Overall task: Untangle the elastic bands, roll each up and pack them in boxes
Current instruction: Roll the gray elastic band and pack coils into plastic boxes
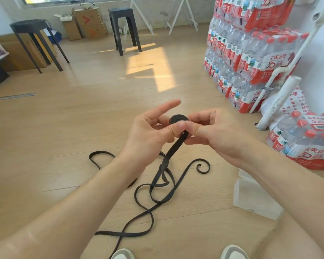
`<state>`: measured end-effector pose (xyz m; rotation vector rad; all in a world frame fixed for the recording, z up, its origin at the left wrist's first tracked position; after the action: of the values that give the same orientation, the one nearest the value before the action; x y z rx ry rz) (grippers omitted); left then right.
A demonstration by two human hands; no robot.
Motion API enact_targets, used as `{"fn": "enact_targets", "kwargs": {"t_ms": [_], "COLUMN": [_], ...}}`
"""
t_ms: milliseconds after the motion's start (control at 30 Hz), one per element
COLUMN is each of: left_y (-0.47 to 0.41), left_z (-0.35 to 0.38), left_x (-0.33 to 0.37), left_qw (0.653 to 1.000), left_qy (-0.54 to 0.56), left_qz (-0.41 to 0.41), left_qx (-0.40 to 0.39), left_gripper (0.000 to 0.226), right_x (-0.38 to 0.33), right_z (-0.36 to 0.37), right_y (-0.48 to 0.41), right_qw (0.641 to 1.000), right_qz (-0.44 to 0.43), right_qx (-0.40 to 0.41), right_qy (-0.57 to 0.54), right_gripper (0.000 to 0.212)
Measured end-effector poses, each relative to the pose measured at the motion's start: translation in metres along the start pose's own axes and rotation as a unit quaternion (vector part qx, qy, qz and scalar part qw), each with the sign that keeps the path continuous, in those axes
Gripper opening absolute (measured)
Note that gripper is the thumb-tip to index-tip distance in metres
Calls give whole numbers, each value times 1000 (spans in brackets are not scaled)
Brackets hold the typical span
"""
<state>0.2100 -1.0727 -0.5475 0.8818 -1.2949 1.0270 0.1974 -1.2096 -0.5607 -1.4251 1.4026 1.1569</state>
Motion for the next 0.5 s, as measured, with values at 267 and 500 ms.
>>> {"fn": "enact_targets", "kwargs": {"t_ms": [267, 500], "left_y": [5, 10], "left_z": [16, 17], "left_x": [25, 37], "left_qw": [936, 883], "left_qy": [-282, -368], "left_qz": [129, 263], "left_qx": [-168, -123], "left_gripper": [50, 36], "right_x": [0, 2], "right_z": [-2, -1], "right_y": [5, 5], "right_qw": [991, 984], "right_qz": [21, 35], "right_qx": [-128, -151], "right_qy": [-16, -91], "right_gripper": [26, 30]}}
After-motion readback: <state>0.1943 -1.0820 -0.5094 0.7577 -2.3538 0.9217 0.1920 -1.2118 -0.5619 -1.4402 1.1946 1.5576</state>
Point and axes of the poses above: each hand's wrist, its own y-axis away from the middle knuckle, its own z-axis out of the palm, x = y × z, the point moved 7 cm from there along -y, towards the middle knuckle, and after that the axes turned 11 degrees about y, right-handed, at the moved point
